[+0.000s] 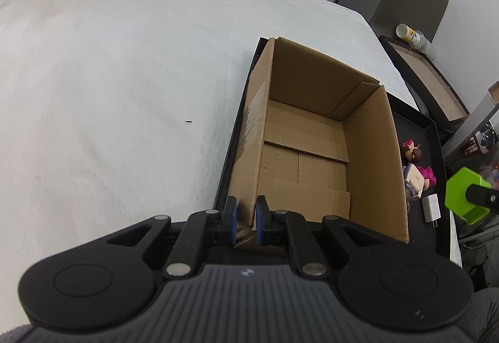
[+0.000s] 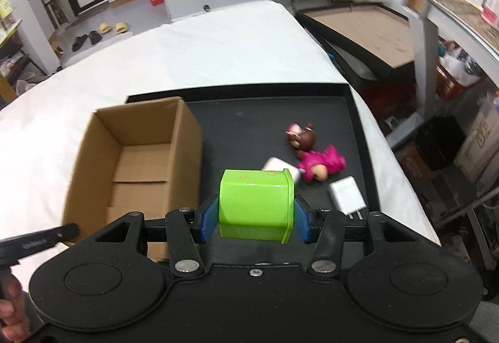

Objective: Organize rigid objects
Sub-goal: 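Carry the green charger with the right tool and drop it into the box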

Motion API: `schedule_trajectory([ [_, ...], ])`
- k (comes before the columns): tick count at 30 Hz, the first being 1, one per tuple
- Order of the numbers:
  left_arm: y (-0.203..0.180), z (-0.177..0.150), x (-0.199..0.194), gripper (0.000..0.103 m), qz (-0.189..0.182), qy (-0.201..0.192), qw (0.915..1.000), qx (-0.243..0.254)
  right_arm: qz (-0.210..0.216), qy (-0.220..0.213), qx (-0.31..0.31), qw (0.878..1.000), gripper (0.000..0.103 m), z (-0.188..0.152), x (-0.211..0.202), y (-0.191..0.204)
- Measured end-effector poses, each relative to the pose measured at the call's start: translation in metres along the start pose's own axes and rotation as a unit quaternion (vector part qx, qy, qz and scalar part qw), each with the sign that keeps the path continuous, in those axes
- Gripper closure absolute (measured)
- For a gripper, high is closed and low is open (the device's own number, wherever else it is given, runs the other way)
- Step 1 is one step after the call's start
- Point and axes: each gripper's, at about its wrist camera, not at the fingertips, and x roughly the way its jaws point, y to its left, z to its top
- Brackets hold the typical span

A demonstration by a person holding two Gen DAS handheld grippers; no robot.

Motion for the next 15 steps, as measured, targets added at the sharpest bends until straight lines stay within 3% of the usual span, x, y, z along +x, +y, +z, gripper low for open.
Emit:
schedule_trajectory([
  [15,0.010,0.000,-0.004,0.091,-0.020,-0.010,0.9996,-0.018,0.047,-0.024,-0.036,0.998,0.054,0.021,0.004,0.058],
])
